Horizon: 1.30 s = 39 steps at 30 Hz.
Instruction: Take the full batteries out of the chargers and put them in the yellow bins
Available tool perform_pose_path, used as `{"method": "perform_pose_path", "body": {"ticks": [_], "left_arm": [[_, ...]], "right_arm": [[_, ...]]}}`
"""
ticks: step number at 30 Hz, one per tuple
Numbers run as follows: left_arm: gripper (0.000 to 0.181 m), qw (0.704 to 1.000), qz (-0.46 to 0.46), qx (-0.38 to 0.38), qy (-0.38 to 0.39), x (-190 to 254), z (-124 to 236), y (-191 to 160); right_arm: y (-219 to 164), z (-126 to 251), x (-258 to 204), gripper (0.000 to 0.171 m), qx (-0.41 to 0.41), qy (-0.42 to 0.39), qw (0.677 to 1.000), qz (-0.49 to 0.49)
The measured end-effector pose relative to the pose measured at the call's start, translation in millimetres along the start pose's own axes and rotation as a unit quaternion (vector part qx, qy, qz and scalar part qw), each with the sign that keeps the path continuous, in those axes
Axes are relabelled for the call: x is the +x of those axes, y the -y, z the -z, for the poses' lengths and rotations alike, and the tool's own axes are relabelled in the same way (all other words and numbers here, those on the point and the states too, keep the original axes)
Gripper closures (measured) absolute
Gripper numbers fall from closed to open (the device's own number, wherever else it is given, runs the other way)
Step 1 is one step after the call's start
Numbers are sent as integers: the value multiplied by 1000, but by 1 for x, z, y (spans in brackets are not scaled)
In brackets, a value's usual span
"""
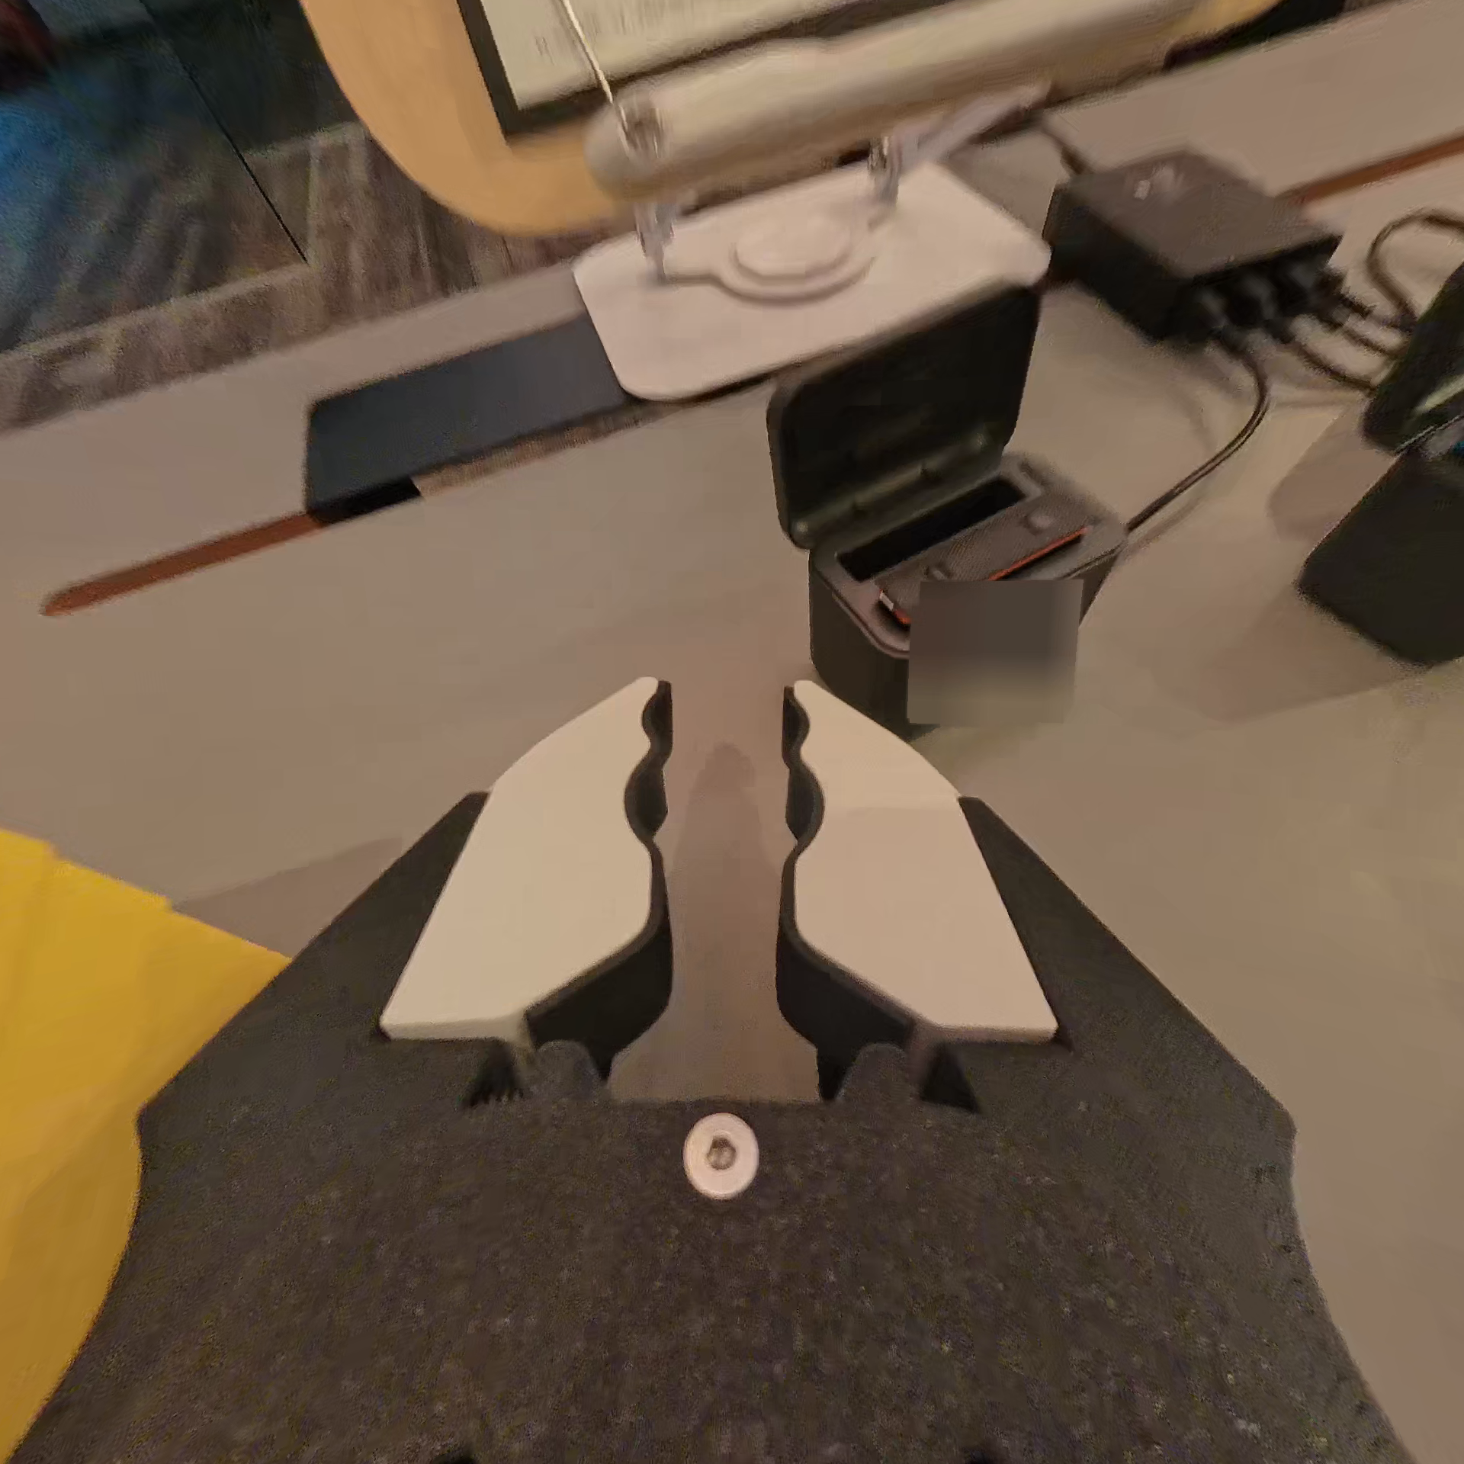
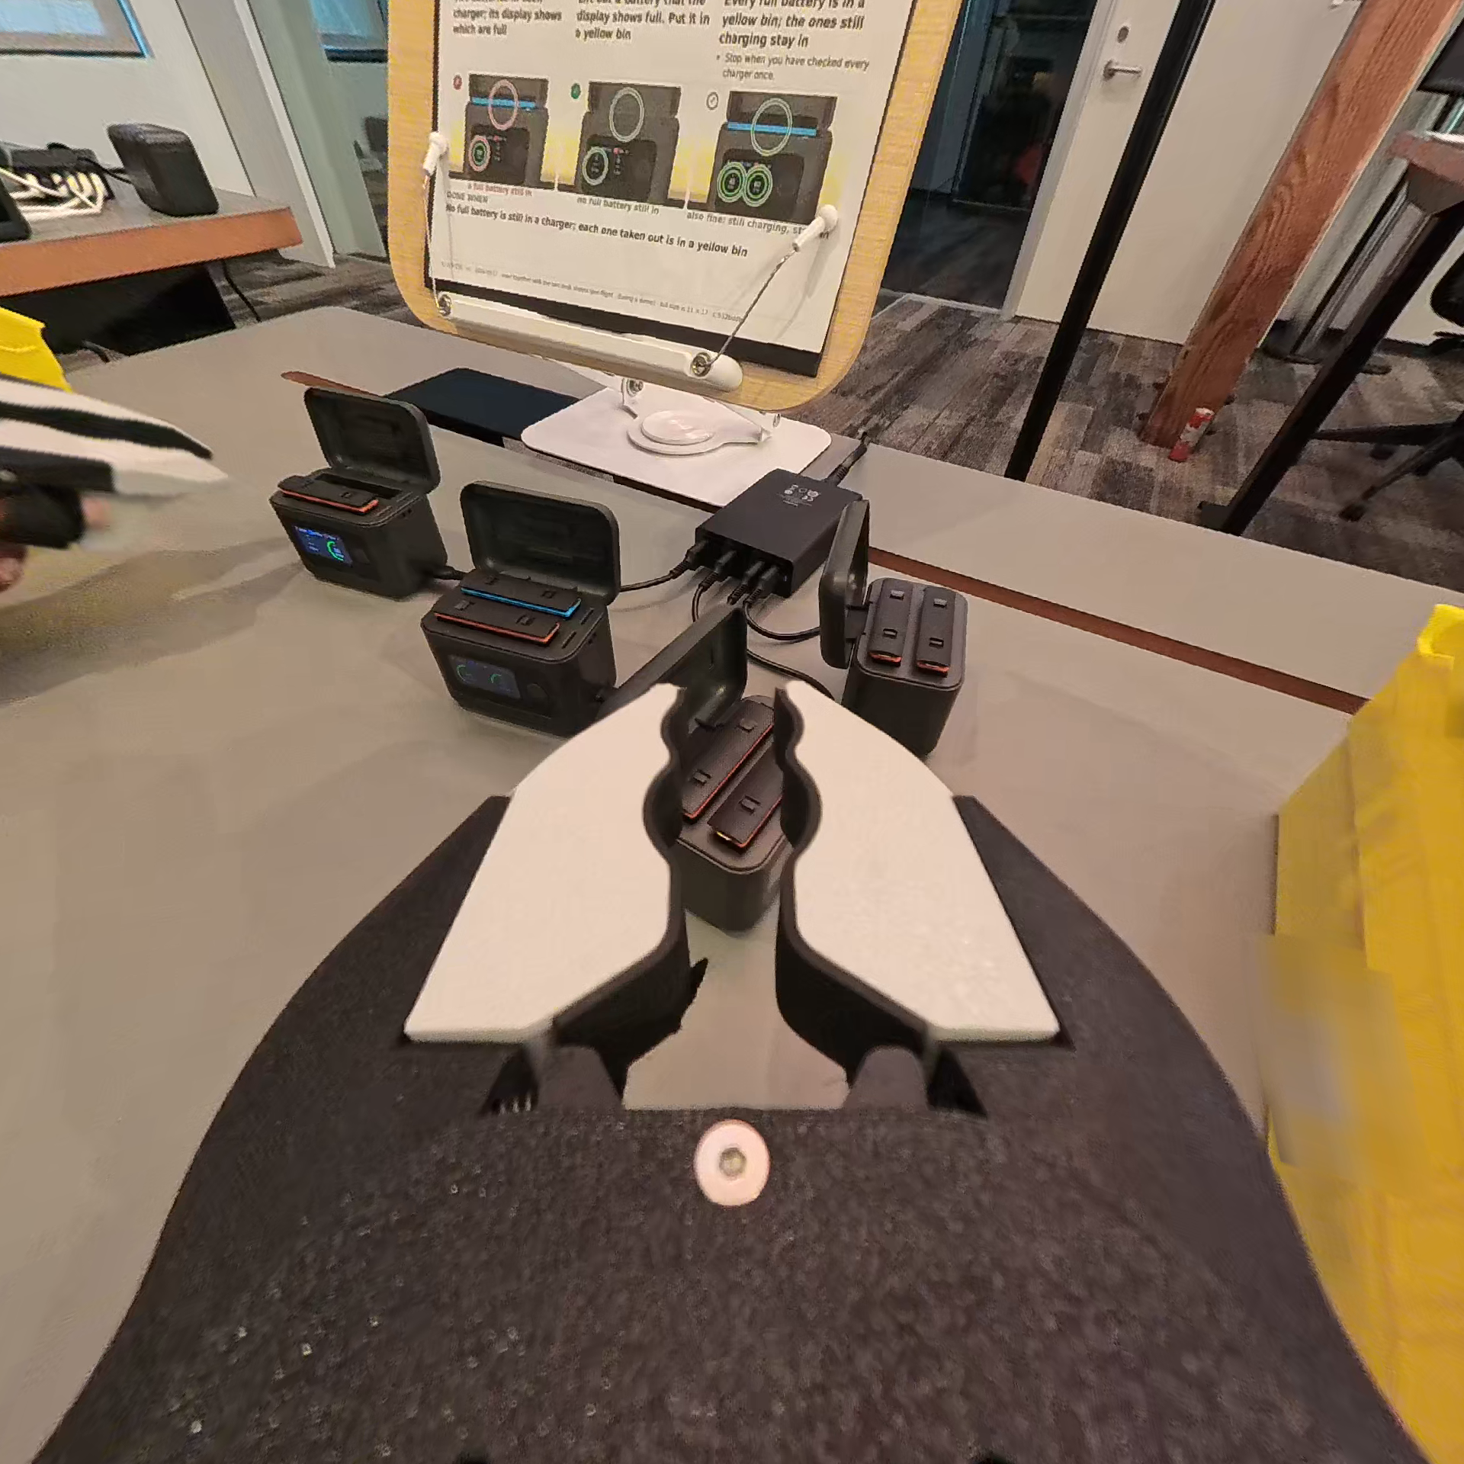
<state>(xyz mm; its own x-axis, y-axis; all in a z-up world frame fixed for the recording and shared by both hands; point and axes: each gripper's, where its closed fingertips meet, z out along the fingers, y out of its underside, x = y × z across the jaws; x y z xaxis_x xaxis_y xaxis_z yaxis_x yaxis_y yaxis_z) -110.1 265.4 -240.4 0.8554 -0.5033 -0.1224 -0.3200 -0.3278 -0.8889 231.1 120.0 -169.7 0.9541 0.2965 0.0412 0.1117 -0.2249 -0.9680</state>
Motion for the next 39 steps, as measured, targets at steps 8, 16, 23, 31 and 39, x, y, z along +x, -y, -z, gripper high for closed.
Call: {"method": "perform_pose_path", "body": {"ticks": [8, 16, 23, 31, 39], "left_arm": [[172, 986, -58, 152, -31, 27, 50, 53], [145, 962, -136, 160, -176, 129, 48, 49], [113, 948, -161, 79, -264, 195, 24, 15], [90, 949, -104, -42, -295, 205, -34, 9], [118, 928, -105, -91, -346, 216, -61, 11]], "right_arm": [[-4, 1, 6, 152, 0, -24, 1000, 19], [-13, -2, 10, 143, -22, -34, 998, 51], [-13, -5, 2, 139, -15, -20, 998, 57], [-17, -10, -4, 138, -19, -12, 998, 64], [-18, -11, -7, 138, -20, -8, 997, 76]]}}
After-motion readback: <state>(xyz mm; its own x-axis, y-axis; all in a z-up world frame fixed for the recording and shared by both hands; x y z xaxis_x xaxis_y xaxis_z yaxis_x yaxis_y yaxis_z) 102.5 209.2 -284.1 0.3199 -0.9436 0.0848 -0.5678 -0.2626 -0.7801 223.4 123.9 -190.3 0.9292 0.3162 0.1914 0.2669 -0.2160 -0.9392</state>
